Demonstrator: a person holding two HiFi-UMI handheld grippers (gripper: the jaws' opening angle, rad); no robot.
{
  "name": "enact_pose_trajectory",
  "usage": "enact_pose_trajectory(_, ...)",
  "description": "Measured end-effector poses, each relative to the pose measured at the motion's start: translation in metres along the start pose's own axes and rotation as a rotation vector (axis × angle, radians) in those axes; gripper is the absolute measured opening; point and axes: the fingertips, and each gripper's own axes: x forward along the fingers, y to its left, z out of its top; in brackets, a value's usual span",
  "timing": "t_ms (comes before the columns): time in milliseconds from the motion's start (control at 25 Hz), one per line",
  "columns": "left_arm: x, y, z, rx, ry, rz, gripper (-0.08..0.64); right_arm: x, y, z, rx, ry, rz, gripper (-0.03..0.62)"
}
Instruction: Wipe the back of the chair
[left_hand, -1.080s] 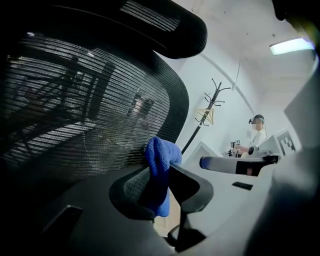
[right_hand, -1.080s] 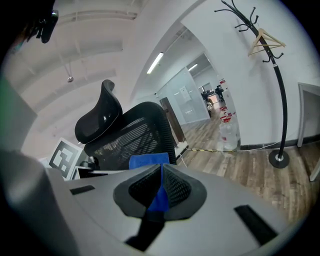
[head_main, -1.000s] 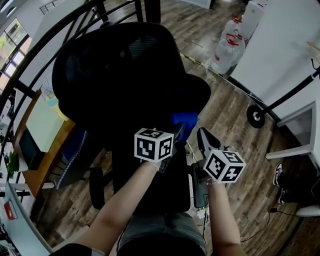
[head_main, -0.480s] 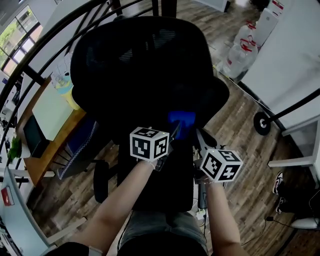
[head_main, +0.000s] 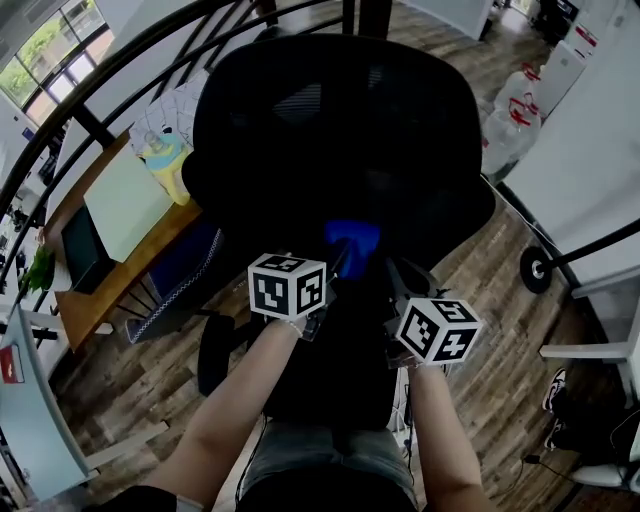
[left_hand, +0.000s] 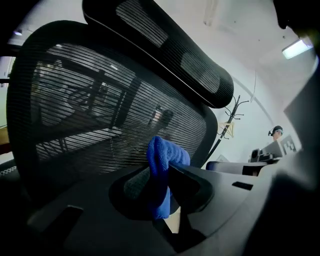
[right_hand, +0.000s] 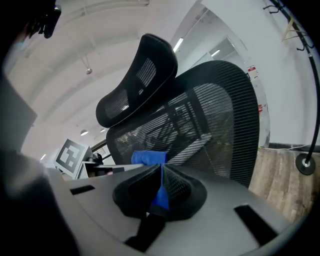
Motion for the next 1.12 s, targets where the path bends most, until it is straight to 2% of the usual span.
enact_pose_trajectory(400,-0.042,0.051,0.017,-0.023,-0.055,0.09,0.094,0.036,0.052,-0.002,-0.033,0.024,0.087,0.031)
enact_pose_trajectory(680,-0.076,0.093,0.019,-0.073,-0.096,0.169,0.095,0.062,0.087,-0.009,-0.056,0.052,0.138,0.031)
enact_pose_trajectory(1120,-0.114,0.145,0.024,-0.114,-0.129,0.251,0.095,0.087,0.127,-0.017,-0.08,0.085,0.193,0.031)
